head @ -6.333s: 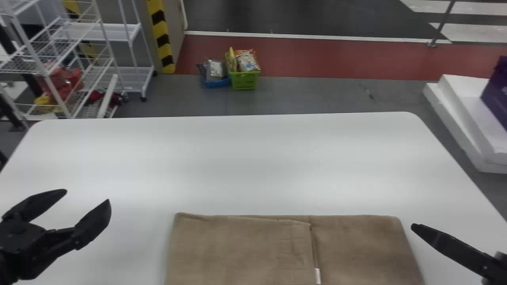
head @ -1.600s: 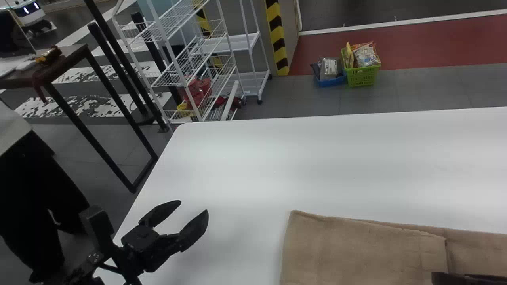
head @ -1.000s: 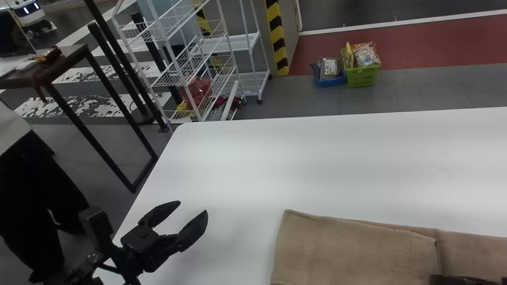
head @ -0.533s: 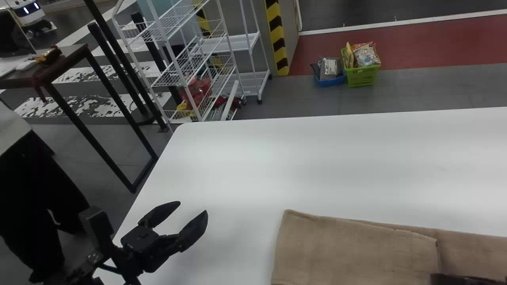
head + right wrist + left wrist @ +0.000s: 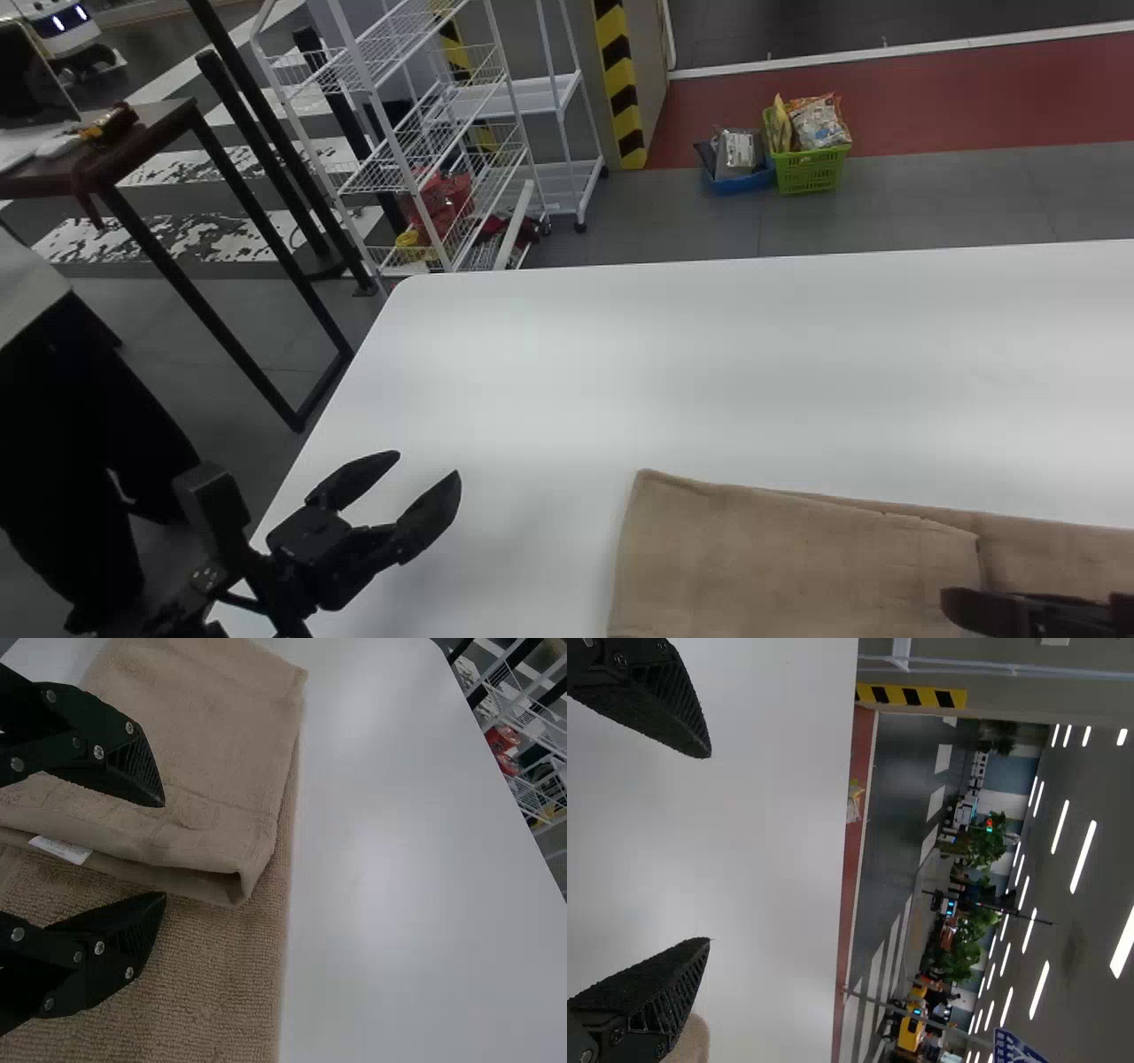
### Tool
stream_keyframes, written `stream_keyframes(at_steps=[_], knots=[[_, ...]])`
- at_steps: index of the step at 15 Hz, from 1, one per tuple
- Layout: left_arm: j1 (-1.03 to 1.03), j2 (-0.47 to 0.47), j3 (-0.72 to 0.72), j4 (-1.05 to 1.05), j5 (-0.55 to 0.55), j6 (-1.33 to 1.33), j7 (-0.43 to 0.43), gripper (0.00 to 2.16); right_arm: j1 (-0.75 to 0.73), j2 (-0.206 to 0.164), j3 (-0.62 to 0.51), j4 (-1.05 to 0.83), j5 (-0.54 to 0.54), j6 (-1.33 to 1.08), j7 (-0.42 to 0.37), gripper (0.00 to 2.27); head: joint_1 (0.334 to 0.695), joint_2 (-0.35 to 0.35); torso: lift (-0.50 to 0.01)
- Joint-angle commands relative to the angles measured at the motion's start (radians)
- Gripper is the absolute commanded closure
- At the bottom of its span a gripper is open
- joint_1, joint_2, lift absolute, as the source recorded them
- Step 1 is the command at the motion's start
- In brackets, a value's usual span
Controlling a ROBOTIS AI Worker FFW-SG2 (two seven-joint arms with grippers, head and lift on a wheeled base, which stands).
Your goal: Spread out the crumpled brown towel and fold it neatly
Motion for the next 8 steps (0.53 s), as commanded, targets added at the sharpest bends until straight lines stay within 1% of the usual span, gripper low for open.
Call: stream_keyframes(at_steps=[1,8], knots=[[0.0,-0.003,0.004,0.001,0.0,-0.003,0.0,0.06,-0.007,0.0,0.008,0.0,0.003,0.002,-0.001,0.57,0.695,0.35,-0.128],[0.0,-0.003,0.004,0.002,0.0,-0.003,-0.002,0.06,-0.015,0.0,0.03,0.009,0.016,0.002,-0.002,0.58,0.695,0.35,-0.128]])
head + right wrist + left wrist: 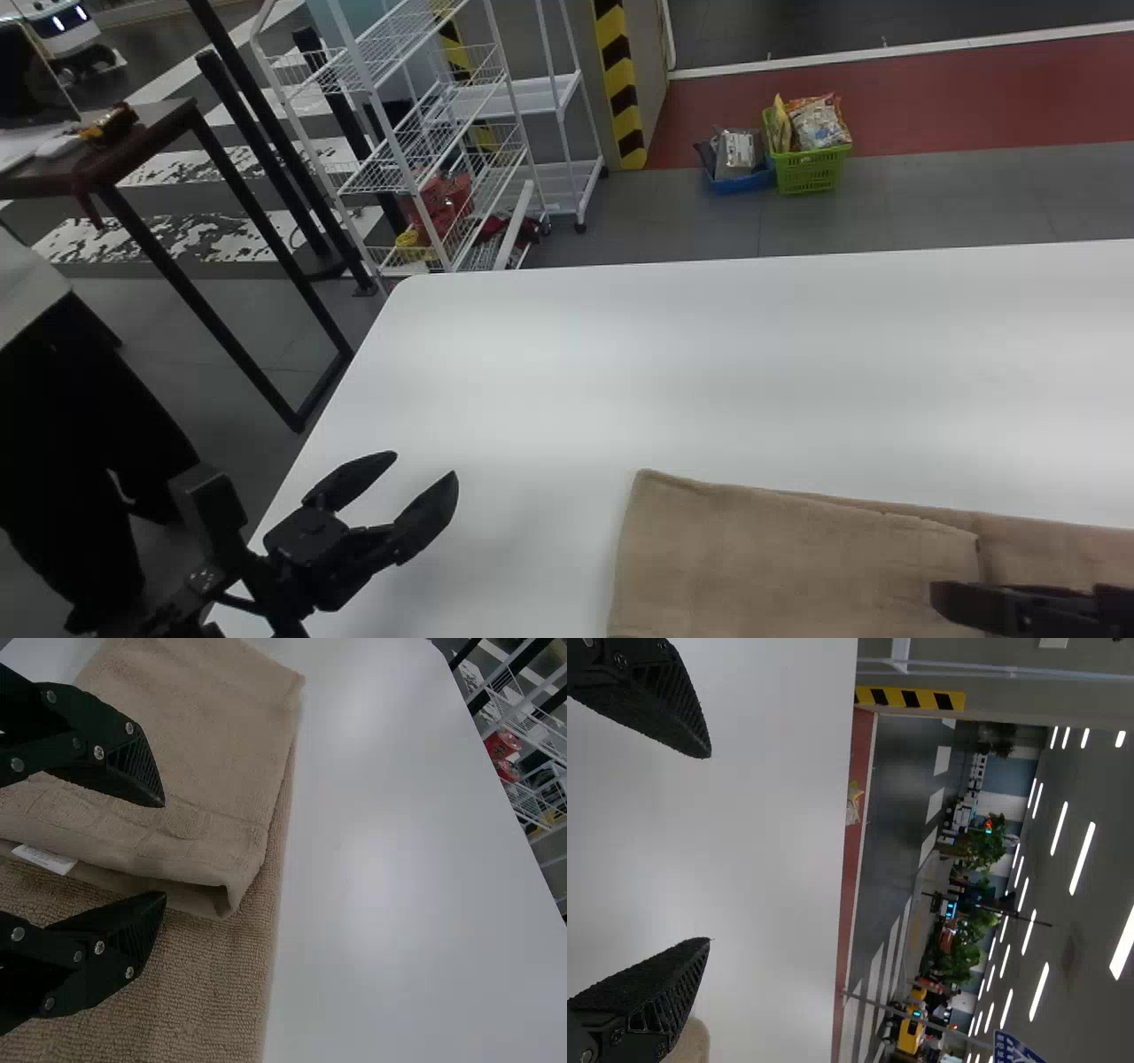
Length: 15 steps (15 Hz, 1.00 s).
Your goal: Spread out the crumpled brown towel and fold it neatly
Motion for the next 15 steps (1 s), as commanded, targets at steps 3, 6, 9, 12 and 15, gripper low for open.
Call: stream_keyframes(at_steps=[3,6,9,12,15], knots=[[0.0,-0.003,0.0,0.002,-0.002,0.0,0.0,0.06,-0.003,-0.002,0.009,0.002,0.004,0.002,0.003,0.58,0.695,0.35,-0.128],[-0.001,-0.003,0.006,0.002,-0.003,0.0,0.0,0.06,0.005,-0.002,0.012,-0.007,-0.001,0.002,0.008,0.58,0.695,0.35,-0.128],[-0.001,-0.003,0.008,0.005,-0.003,0.0,-0.003,0.06,0.012,-0.006,0.002,-0.021,-0.005,0.002,0.009,0.58,0.695,0.35,-0.128],[-0.006,-0.003,0.008,0.013,-0.003,0.0,-0.002,0.06,0.015,-0.009,0.003,-0.021,-0.005,0.002,0.014,0.58,0.695,0.35,-0.128],[-0.009,-0.003,0.006,0.014,-0.005,0.0,-0.003,0.06,0.029,-0.009,0.002,-0.023,-0.007,0.002,0.028,0.58,0.695,0.35,-0.128]])
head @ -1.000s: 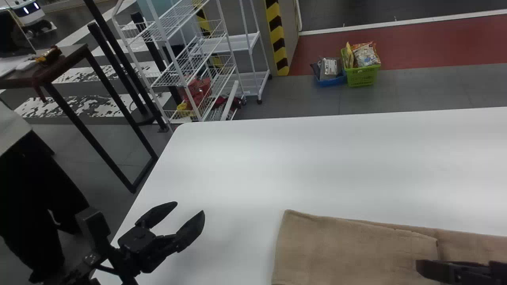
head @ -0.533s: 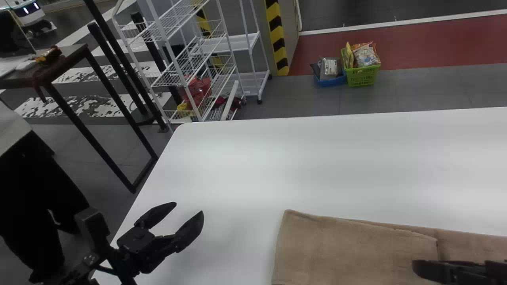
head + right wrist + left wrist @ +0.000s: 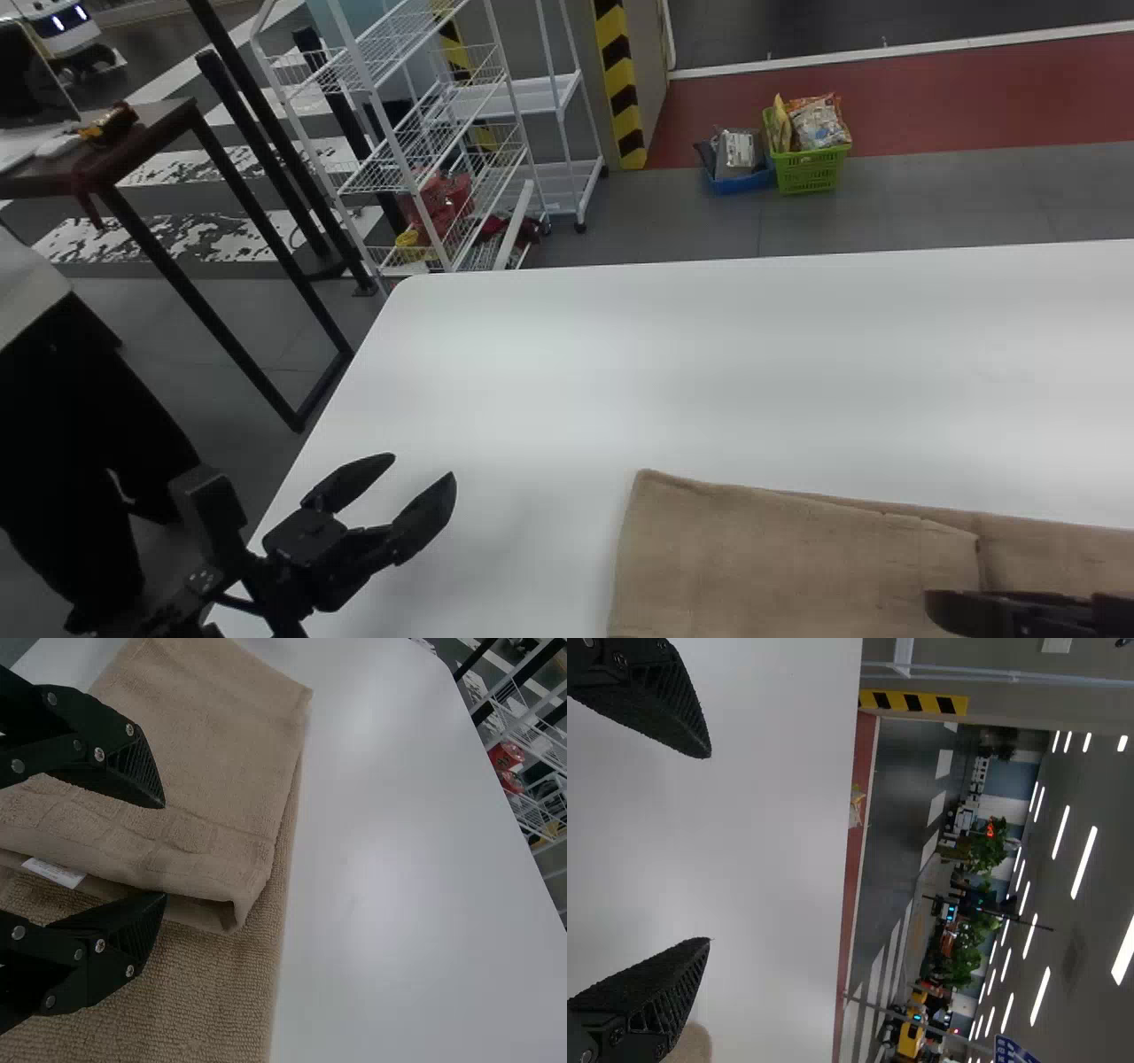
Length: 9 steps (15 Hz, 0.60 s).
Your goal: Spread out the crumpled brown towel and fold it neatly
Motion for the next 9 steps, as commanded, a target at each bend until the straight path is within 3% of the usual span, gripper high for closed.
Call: stream_keyframes(at_steps=[1,9], knots=[[-0.001,-0.003,0.0,0.0,-0.002,0.0,0.0,0.06,0.011,0.001,-0.002,-0.008,0.001,0.002,0.004,0.58,0.695,0.35,-0.128],[-0.002,-0.003,0.001,0.007,-0.006,0.0,-0.001,0.06,0.037,-0.012,-0.022,-0.029,0.001,0.002,0.012,0.58,0.695,0.35,-0.128]])
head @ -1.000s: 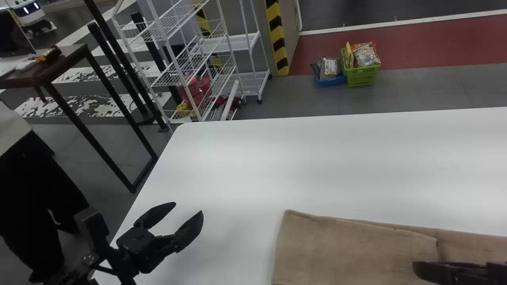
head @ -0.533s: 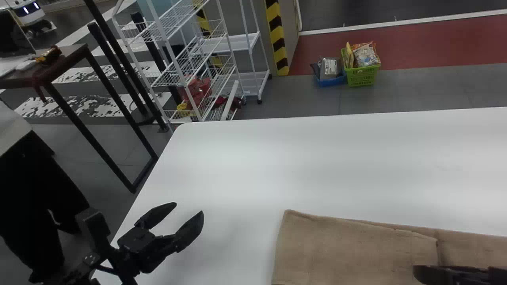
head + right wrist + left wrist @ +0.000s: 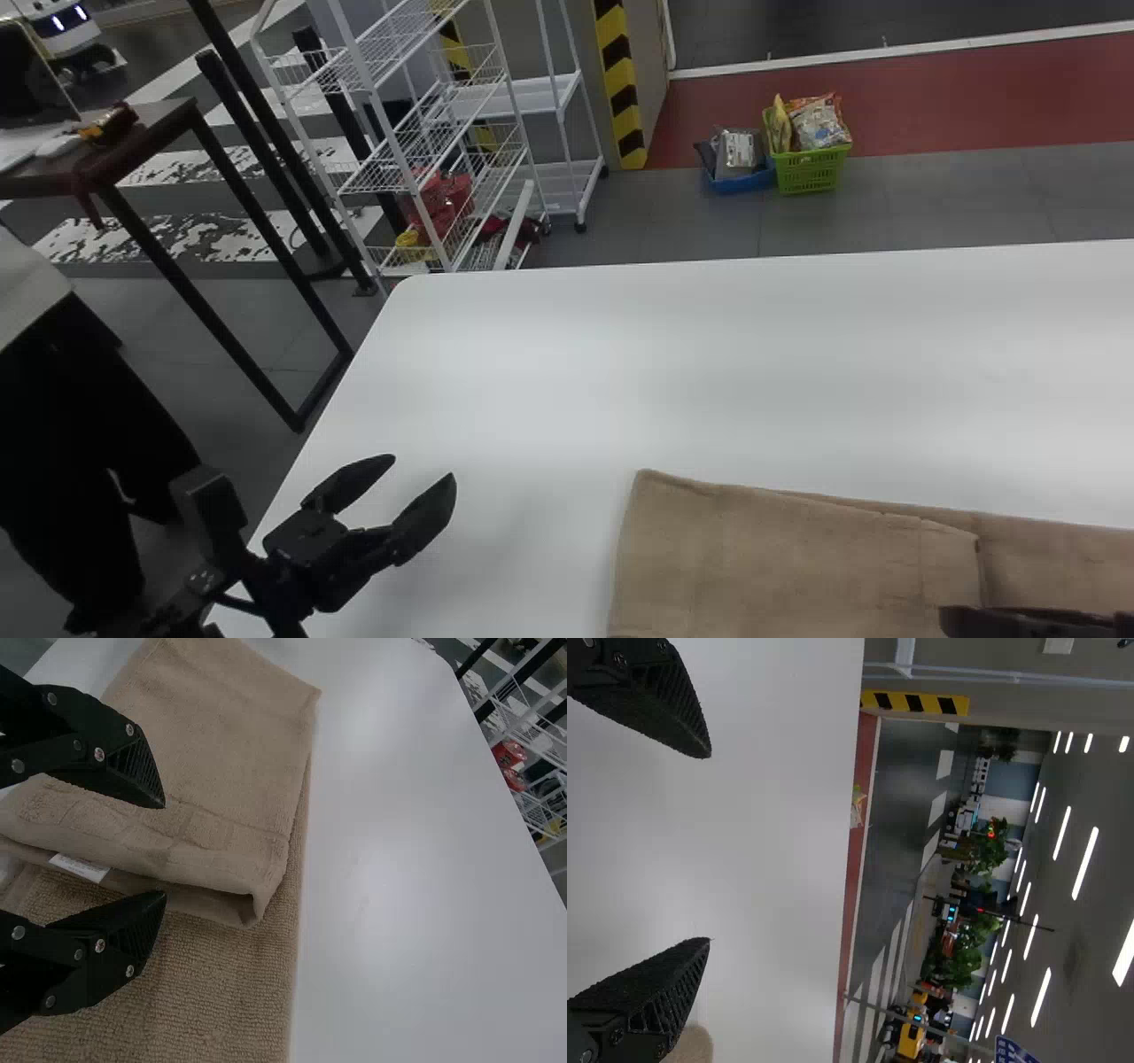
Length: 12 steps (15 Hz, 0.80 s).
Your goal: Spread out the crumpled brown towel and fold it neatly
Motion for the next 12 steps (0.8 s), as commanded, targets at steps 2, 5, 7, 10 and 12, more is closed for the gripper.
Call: stream_keyframes(at_steps=[2,5,7,10,12], knots=[[-0.002,-0.003,-0.001,0.0,-0.002,0.0,0.001,0.06,0.008,-0.003,0.001,-0.003,-0.002,0.002,0.005,0.58,0.695,0.35,-0.128],[-0.002,-0.003,-0.005,0.0,-0.005,0.0,0.001,0.06,-0.001,-0.003,0.012,-0.001,0.001,0.002,0.007,0.58,0.695,0.35,-0.128],[-0.002,-0.003,-0.001,0.0,-0.005,0.0,0.0,0.06,-0.001,-0.003,0.013,-0.001,0.006,0.002,0.007,0.58,0.695,0.35,-0.128],[-0.002,-0.003,0.0,0.002,-0.005,0.0,0.0,0.06,0.007,-0.011,0.004,-0.003,0.005,0.002,0.011,0.58,0.695,0.35,-0.128],[-0.002,-0.003,0.0,0.004,-0.005,0.0,0.0,0.06,0.01,-0.014,0.003,-0.005,0.008,0.002,0.02,0.58,0.695,0.35,-0.128]])
